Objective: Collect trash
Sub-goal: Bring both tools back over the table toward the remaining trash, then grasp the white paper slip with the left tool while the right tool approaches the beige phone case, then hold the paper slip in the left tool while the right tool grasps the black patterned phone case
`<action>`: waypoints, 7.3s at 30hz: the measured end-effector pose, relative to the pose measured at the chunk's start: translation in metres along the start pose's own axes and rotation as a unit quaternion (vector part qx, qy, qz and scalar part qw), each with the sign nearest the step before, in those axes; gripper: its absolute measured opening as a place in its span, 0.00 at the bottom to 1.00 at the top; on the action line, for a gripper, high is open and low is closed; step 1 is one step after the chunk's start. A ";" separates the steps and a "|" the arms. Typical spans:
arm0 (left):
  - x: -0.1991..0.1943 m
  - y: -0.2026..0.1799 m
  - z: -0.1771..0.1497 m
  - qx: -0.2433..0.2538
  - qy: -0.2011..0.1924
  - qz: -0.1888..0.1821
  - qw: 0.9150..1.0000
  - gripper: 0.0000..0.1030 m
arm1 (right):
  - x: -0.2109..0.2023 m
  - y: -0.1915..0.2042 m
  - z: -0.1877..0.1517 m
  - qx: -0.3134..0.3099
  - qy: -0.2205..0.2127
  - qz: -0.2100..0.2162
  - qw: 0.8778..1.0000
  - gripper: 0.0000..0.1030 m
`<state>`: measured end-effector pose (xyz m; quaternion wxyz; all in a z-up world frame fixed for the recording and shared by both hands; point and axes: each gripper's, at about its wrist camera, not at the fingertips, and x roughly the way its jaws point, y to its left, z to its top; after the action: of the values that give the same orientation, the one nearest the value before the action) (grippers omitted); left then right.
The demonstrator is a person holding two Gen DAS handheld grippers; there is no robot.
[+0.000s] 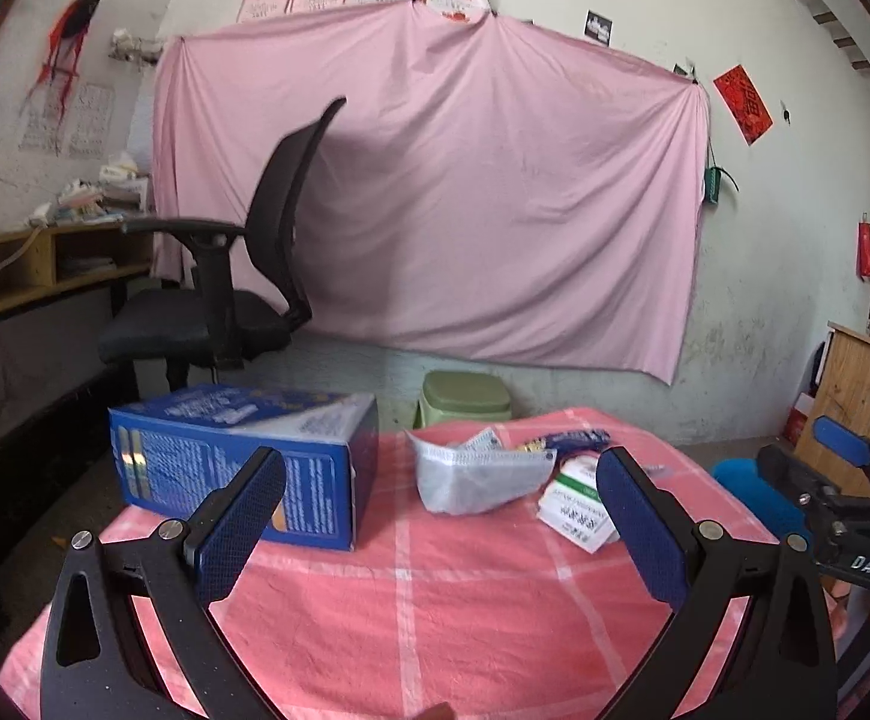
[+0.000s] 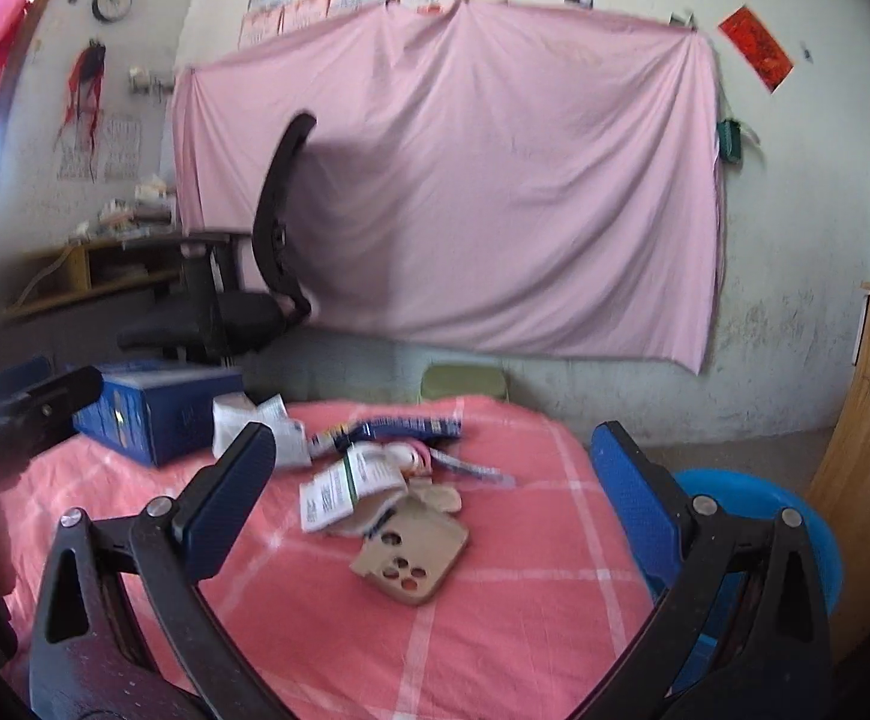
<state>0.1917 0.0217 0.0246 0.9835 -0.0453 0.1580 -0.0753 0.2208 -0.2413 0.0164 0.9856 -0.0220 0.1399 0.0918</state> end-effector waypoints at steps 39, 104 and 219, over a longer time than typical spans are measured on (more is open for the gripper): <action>0.140 -0.059 -0.022 0.018 0.273 -0.135 0.952 0.70 | 0.090 -0.041 -0.043 0.015 0.282 0.075 0.957 0.76; 0.094 -0.070 -0.015 -0.023 0.184 -0.104 0.977 0.00 | 0.067 -0.046 -0.038 0.018 0.229 0.066 0.971 0.20; 0.028 -0.016 -0.015 -0.046 0.149 -0.079 0.985 0.00 | 0.058 -0.001 -0.046 0.054 0.245 0.059 0.966 0.71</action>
<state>0.2110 0.0009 0.0042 0.9368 -0.0909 0.3020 -0.1515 0.2633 -0.2357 -0.0437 0.9139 0.0176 0.3829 0.1338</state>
